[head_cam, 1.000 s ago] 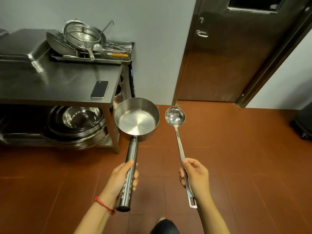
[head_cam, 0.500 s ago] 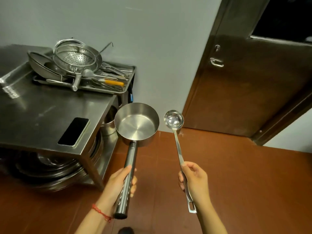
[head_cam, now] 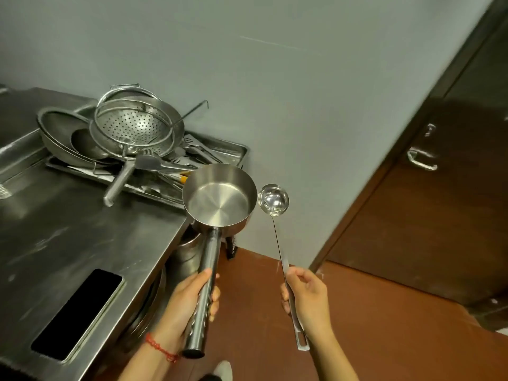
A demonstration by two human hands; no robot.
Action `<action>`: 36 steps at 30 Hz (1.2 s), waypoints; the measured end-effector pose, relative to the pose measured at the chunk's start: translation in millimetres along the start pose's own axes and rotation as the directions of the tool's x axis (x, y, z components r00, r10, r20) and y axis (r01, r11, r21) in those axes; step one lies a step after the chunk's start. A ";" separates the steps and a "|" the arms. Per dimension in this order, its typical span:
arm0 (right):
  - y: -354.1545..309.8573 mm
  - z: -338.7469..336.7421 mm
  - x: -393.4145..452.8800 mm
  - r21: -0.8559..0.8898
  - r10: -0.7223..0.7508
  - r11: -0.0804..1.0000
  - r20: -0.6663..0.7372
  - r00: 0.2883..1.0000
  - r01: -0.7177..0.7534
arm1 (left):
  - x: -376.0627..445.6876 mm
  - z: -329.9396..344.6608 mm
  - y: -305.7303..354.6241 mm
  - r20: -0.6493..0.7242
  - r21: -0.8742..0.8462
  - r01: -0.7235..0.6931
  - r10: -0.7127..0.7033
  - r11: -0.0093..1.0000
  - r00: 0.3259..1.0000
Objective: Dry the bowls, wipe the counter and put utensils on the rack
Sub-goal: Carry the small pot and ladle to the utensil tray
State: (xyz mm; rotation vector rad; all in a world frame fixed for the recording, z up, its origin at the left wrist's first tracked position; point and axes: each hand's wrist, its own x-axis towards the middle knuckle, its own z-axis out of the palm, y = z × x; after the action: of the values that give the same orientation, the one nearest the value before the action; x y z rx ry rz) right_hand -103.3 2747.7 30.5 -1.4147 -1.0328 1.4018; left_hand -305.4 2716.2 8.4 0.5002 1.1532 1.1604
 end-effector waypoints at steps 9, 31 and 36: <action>-58.0 58.6 154.0 -0.040 0.016 0.999 0.179 0.984 -0.009 | 115.5 -5.6 85.6 -0.144 -0.081 -0.109 0.097 0.991 0.985; -89.3 165.0 423.8 -0.277 0.102 0.957 0.598 0.795 0.086 | 283.9 -52.2 197.7 -0.602 -0.263 -0.293 0.081 0.919 0.794; -76.9 188.2 441.5 -0.267 0.145 0.963 0.583 0.800 0.020 | 304.1 -68.4 213.3 -0.603 -0.231 -0.260 0.072 0.937 0.795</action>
State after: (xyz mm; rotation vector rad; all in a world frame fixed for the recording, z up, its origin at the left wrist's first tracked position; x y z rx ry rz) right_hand -280.2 3197.9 -17.1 -1.2044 -1.6385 1.8822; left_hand -474.7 3053.6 20.7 -0.0160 1.4365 1.6921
